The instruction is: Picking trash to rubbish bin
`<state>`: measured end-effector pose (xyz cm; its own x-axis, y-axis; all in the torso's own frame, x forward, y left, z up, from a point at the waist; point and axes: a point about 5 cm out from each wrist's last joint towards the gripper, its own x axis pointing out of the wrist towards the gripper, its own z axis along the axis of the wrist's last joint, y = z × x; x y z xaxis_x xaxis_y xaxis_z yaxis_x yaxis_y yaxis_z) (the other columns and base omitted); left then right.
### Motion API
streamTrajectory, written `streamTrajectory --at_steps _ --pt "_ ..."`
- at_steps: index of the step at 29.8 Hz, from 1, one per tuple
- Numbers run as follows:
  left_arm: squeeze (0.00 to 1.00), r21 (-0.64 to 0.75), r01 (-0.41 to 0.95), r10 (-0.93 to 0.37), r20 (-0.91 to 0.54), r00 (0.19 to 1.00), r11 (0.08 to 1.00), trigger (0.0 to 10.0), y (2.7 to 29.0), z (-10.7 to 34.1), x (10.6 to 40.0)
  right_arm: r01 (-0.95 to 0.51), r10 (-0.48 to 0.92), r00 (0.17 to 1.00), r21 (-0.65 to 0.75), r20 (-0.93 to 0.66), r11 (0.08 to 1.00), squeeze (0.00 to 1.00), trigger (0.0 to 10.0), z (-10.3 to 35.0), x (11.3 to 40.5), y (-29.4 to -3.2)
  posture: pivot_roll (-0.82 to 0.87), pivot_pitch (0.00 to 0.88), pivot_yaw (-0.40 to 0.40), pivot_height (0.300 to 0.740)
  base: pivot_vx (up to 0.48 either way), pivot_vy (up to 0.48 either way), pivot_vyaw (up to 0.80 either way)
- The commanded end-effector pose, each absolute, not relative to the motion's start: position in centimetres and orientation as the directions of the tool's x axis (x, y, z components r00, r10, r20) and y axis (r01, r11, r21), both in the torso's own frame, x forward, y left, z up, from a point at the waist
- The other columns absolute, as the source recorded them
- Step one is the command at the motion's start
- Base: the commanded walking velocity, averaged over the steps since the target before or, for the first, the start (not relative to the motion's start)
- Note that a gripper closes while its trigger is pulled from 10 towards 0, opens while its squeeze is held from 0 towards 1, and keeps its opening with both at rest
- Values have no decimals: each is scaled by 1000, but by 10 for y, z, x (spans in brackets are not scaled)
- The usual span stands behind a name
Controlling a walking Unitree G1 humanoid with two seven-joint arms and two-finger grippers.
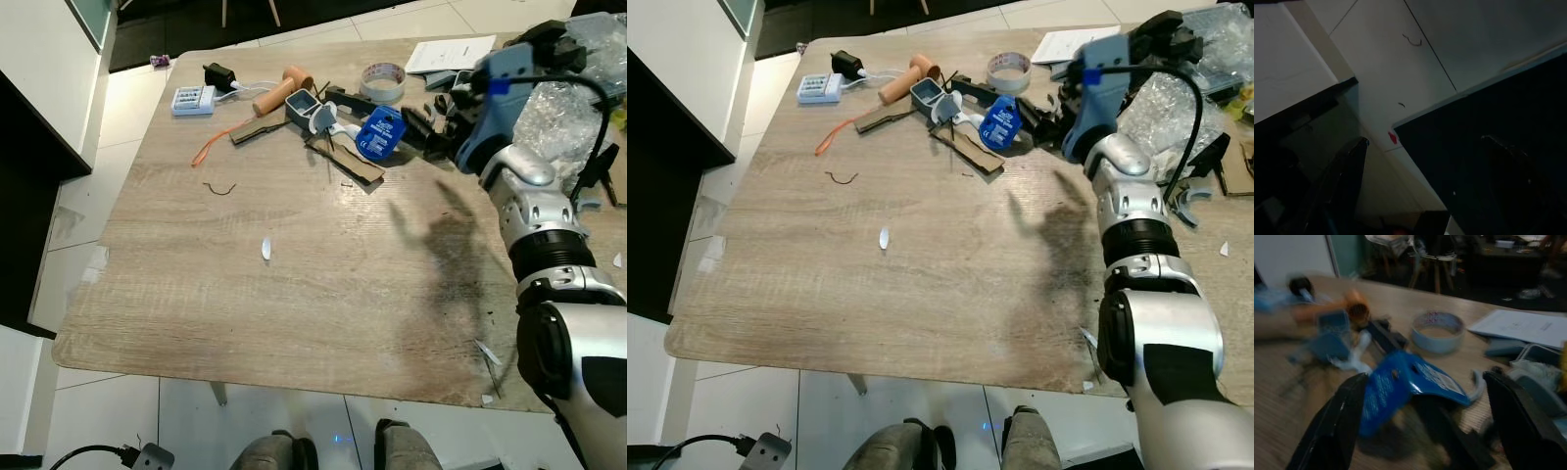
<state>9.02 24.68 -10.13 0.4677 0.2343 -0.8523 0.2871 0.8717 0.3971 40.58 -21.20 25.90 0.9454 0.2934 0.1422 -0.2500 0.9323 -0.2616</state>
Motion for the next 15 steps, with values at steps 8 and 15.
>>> streamTrajectory --at_steps 8,15 --pt "0 406 299 271 -874 404 864 10000 262 -103 56 -197 231 971 -328 69 924 0 10000 234 404 -223 62 225 157 740 0 0 0" --pt "0 422 275 306 -873 379 864 10000 274 -100 35 -161 204 972 -308 113 938 0 10000 241 404 -231 103 260 174 740 0 0 0"
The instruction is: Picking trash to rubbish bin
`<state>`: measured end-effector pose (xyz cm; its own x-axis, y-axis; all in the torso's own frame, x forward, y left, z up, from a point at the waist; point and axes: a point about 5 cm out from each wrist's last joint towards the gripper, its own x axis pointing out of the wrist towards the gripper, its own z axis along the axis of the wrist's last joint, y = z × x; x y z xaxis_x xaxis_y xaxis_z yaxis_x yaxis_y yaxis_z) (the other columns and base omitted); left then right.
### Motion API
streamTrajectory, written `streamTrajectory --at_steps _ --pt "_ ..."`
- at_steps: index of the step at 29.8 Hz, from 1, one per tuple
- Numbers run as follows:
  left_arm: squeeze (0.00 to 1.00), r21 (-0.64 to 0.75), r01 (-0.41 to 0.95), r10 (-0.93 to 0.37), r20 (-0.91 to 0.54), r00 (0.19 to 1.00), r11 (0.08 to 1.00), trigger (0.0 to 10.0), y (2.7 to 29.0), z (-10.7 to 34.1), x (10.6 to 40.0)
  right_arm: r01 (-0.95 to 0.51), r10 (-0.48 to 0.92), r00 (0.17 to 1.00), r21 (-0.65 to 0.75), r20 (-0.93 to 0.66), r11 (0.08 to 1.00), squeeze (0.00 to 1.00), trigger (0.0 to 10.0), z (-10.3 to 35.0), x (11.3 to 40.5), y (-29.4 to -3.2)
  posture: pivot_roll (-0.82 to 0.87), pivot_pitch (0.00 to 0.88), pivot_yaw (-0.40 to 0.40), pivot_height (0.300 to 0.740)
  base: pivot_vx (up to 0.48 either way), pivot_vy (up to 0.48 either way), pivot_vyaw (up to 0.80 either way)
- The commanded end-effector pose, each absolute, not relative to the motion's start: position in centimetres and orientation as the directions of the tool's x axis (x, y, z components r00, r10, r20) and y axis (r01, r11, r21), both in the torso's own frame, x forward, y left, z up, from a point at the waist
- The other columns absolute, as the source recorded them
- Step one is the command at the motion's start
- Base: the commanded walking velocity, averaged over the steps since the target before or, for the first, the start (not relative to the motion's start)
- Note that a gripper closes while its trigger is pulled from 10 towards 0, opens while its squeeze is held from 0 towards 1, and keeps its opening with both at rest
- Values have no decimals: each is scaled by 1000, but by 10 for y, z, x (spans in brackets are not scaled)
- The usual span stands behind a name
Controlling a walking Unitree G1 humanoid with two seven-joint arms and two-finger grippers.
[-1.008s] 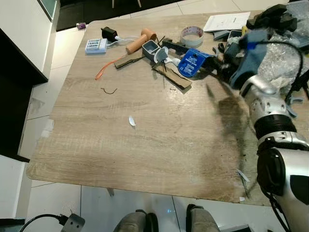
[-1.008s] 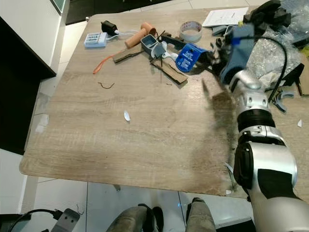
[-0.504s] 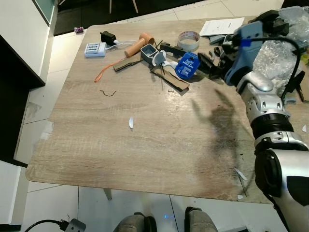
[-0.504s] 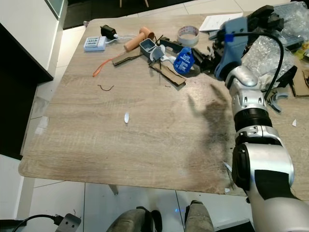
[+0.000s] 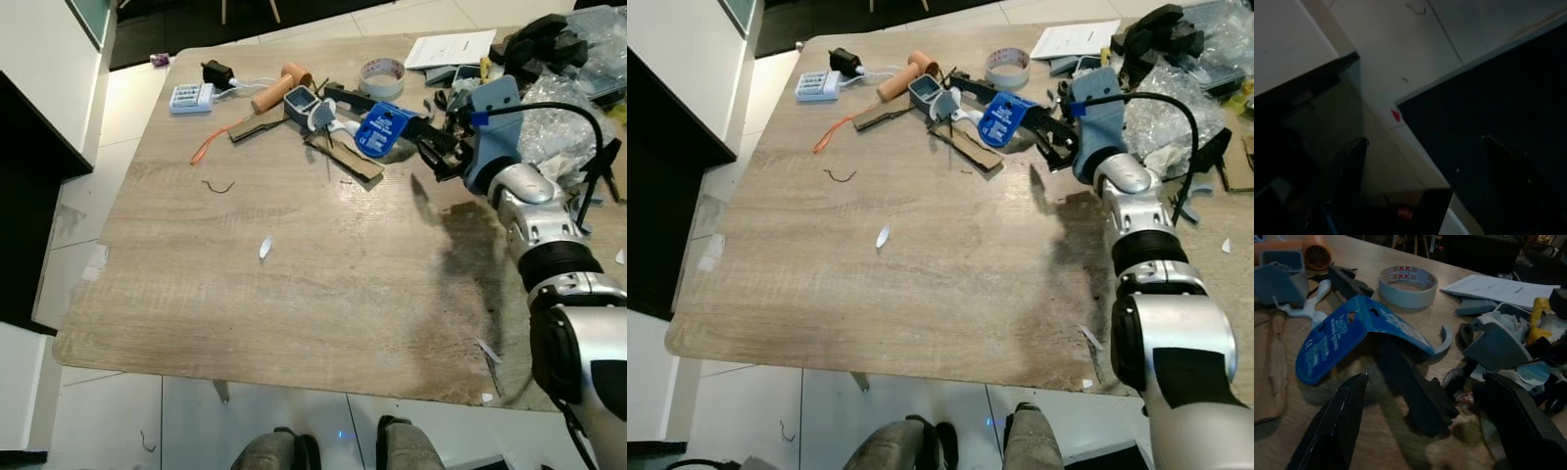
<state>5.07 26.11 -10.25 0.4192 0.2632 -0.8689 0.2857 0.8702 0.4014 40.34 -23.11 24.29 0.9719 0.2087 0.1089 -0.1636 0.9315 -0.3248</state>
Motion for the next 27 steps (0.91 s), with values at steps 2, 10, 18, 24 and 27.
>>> streamTrajectory --at_steps 2,10,18,24,27 --pt "0 423 271 313 -876 367 865 10000 277 -100 29 -153 199 973 -325 116 933 0 10000 242 404 -232 105 266 177 740 0 0 0" --pt "0 428 277 313 -873 374 861 10000 281 -98 25 -151 203 971 -337 127 929 0 10000 244 403 -234 110 291 200 740 0 0 0" --pt "0 439 289 311 -863 397 850 10000 288 -94 29 -143 200 971 -355 129 924 0 10000 244 402 -237 111 310 218 740 0 0 0" --pt "0 440 298 313 -866 390 847 10000 291 -93 24 -108 162 980 -380 113 919 0 3020 240 401 -241 115 314 228 740 0 0 0" --pt "0 440 298 313 -867 388 847 10000 291 -93 24 -95 147 983 -385 110 918 0 0 240 401 -243 114 311 228 740 0 0 0"
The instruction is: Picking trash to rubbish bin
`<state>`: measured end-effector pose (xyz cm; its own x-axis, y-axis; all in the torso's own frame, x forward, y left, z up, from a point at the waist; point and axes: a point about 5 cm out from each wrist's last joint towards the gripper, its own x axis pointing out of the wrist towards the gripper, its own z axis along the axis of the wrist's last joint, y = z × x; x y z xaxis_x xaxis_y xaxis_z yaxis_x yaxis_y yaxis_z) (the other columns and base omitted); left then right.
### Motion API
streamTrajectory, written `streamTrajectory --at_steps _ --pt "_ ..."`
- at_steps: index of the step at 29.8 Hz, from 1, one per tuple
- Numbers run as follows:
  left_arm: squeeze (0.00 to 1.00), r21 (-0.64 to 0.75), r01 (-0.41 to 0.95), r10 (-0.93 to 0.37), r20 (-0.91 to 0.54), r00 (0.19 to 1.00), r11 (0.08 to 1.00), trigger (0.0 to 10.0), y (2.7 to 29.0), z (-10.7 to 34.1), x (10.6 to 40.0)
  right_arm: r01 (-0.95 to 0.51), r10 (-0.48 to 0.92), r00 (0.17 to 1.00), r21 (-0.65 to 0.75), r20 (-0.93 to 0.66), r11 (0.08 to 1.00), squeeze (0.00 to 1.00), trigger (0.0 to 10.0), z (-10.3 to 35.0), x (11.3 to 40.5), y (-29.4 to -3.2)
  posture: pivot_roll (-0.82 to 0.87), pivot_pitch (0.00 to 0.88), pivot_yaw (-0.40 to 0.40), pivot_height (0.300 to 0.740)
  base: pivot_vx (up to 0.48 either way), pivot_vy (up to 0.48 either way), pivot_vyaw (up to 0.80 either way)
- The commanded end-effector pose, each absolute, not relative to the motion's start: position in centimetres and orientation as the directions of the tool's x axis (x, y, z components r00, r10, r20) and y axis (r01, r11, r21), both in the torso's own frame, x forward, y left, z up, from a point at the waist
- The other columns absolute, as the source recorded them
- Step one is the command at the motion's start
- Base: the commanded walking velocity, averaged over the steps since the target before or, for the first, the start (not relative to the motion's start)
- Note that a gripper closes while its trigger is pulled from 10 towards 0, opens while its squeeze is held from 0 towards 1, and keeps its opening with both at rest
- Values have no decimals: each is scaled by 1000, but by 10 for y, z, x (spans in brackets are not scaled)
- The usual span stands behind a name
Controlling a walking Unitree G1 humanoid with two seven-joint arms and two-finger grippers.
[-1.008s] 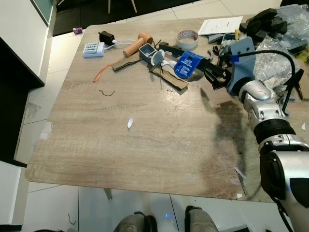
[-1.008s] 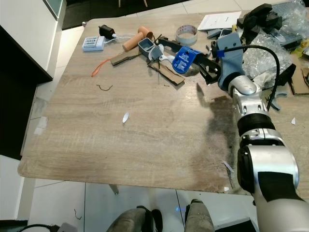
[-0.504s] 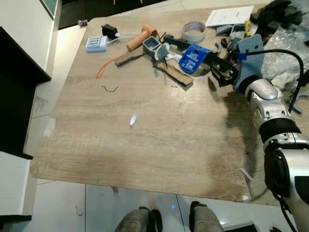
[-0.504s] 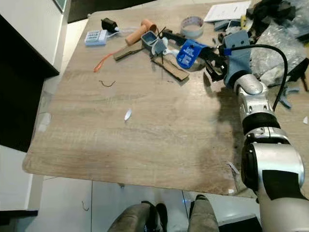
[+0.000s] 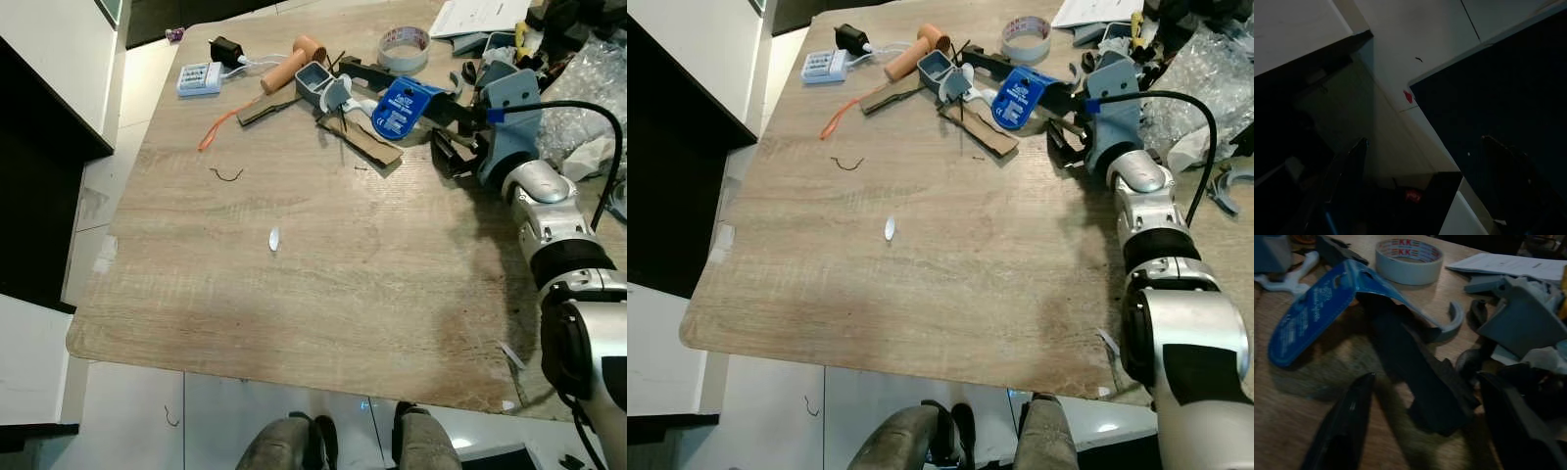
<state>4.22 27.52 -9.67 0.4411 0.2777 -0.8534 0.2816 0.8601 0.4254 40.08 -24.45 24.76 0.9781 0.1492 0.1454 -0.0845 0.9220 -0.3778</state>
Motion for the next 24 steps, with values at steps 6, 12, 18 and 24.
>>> streamTrajectory --at_steps 6,12,18,24 --pt "0 442 298 312 -865 393 846 10000 291 -93 27 -95 150 982 -385 117 918 0 0 243 401 -244 108 302 225 740 0 0 0" --pt "0 439 296 304 -862 406 848 10000 287 -94 37 -102 163 978 -385 131 917 0 0 246 402 -241 96 282 215 740 0 0 0" --pt "0 434 291 297 -860 414 853 10000 282 -96 47 -156 229 960 -376 160 913 0 0 252 403 -232 75 242 198 740 0 0 0" --pt "0 428 287 290 -860 419 857 10000 276 -97 58 -219 295 940 -355 174 909 0 0 248 402 -221 55 209 186 740 0 0 0"
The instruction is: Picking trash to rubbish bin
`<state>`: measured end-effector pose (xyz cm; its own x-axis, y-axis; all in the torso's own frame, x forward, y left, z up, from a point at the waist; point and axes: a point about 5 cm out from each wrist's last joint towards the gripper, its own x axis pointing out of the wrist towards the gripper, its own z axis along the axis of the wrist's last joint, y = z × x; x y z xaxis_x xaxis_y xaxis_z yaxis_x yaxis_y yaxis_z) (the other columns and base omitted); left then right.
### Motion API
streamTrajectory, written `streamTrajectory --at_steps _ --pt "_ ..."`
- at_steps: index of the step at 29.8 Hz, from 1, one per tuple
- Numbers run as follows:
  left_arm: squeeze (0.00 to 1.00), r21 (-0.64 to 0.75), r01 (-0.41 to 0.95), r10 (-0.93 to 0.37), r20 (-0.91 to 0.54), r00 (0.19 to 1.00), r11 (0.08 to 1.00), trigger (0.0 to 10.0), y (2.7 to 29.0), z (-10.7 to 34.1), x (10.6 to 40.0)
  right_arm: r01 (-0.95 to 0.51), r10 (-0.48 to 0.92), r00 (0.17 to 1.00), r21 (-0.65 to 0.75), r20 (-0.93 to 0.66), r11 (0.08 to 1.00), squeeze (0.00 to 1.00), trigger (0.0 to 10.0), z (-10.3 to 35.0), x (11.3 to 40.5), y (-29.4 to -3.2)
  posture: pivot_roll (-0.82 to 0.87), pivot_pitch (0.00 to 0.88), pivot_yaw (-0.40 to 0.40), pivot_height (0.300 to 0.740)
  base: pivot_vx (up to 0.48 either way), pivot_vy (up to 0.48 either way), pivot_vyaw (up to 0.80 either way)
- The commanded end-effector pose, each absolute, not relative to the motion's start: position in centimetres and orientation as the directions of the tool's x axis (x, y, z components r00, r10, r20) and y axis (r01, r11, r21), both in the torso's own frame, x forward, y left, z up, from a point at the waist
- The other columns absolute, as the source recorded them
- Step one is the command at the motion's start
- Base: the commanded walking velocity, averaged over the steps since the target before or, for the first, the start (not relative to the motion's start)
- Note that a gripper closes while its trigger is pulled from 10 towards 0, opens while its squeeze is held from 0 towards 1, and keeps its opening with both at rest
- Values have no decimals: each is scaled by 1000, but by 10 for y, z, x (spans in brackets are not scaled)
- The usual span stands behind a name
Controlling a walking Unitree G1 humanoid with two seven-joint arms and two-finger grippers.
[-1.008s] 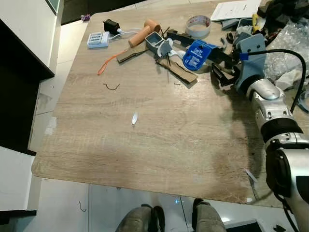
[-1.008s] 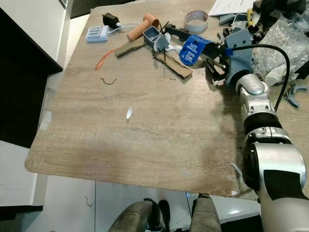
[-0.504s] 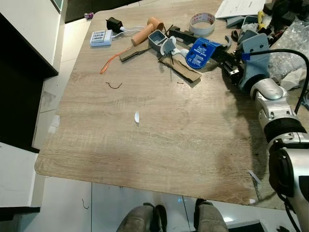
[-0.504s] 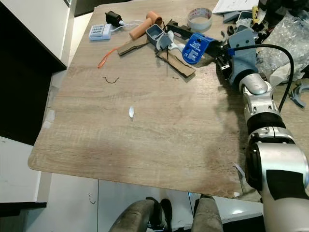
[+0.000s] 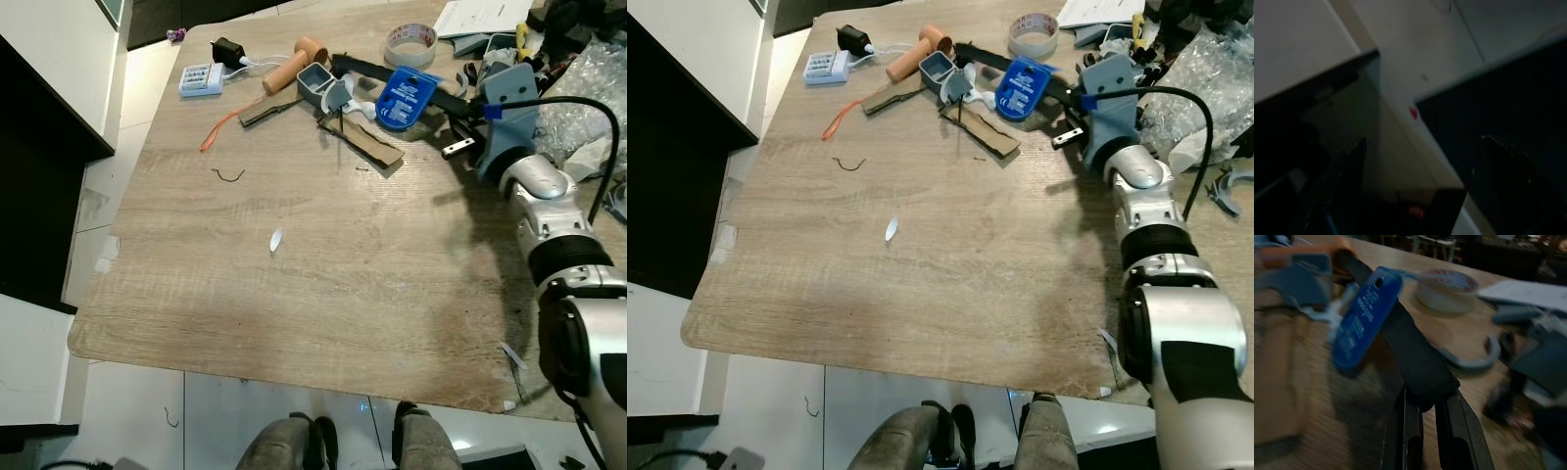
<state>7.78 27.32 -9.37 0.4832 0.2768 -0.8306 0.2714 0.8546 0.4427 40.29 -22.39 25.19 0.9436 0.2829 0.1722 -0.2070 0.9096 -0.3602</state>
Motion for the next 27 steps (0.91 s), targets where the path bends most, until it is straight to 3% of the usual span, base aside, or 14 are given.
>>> streamTrajectory --at_steps 1,14,22,27 --pt "0 426 279 287 -859 425 861 10000 272 -98 65 -290 365 911 -331 191 898 0 0 244 400 -211 39 184 173 740 0 0 0" --pt "0 400 271 251 -856 451 876 10000 251 -100 96 -462 514 760 -225 397 857 0 0 262 387 -192 -32 88 144 740 0 0 0" --pt "0 392 270 248 -861 444 879 10000 247 -101 101 -549 583 683 -217 440 807 0 0 269 381 -181 -36 52 123 740 0 0 0" --pt "0 386 265 246 -864 438 883 10000 245 -101 100 -649 617 603 -140 505 748 0 0 269 377 -163 -35 36 113 740 0 0 0"
